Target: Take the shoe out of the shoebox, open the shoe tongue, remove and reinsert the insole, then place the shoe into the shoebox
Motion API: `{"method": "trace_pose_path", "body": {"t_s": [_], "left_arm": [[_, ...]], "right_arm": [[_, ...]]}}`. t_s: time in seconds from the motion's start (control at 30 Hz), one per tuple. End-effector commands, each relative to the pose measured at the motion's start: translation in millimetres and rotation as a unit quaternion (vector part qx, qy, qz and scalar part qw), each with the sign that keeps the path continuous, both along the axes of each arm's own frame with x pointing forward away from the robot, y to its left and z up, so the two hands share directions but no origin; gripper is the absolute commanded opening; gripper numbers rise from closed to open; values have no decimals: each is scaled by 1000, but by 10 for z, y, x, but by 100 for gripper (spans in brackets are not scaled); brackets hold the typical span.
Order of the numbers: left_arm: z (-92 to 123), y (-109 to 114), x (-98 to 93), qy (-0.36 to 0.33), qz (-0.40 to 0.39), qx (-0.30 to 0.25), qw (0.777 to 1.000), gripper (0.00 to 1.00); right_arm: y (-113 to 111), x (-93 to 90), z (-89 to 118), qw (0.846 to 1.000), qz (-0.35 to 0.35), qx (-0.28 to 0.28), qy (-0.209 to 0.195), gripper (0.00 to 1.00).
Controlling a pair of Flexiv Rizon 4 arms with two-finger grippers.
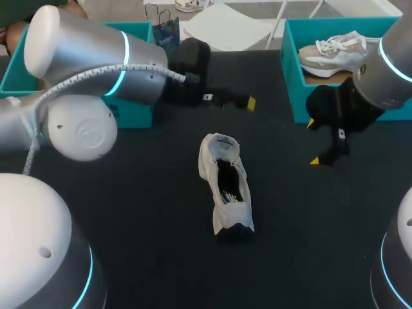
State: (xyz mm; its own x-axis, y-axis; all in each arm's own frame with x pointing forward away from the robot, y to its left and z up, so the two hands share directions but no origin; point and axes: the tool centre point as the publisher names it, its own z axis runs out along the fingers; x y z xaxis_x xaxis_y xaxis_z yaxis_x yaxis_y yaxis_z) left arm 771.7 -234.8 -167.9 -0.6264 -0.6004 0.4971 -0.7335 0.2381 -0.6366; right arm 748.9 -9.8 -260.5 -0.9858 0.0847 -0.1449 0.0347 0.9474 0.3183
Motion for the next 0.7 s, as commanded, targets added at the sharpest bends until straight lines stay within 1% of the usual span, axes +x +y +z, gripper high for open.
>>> {"method": "trace_pose_path", "body": {"t_s": [0.03,0.07,0.7], "left_arm": [[142,247,-71,-57,-241,130,960,100],[154,269,-89,-52,-264,152,951,100],[154,269,-89,-52,-264,152,951,100]], "right_arm": [[3,-4,-10,1000,0,-1,-1,100],[3,-4,-10,1000,0,-1,-1,100],[3,-4,-10,1000,0,-1,-1,100]]}}
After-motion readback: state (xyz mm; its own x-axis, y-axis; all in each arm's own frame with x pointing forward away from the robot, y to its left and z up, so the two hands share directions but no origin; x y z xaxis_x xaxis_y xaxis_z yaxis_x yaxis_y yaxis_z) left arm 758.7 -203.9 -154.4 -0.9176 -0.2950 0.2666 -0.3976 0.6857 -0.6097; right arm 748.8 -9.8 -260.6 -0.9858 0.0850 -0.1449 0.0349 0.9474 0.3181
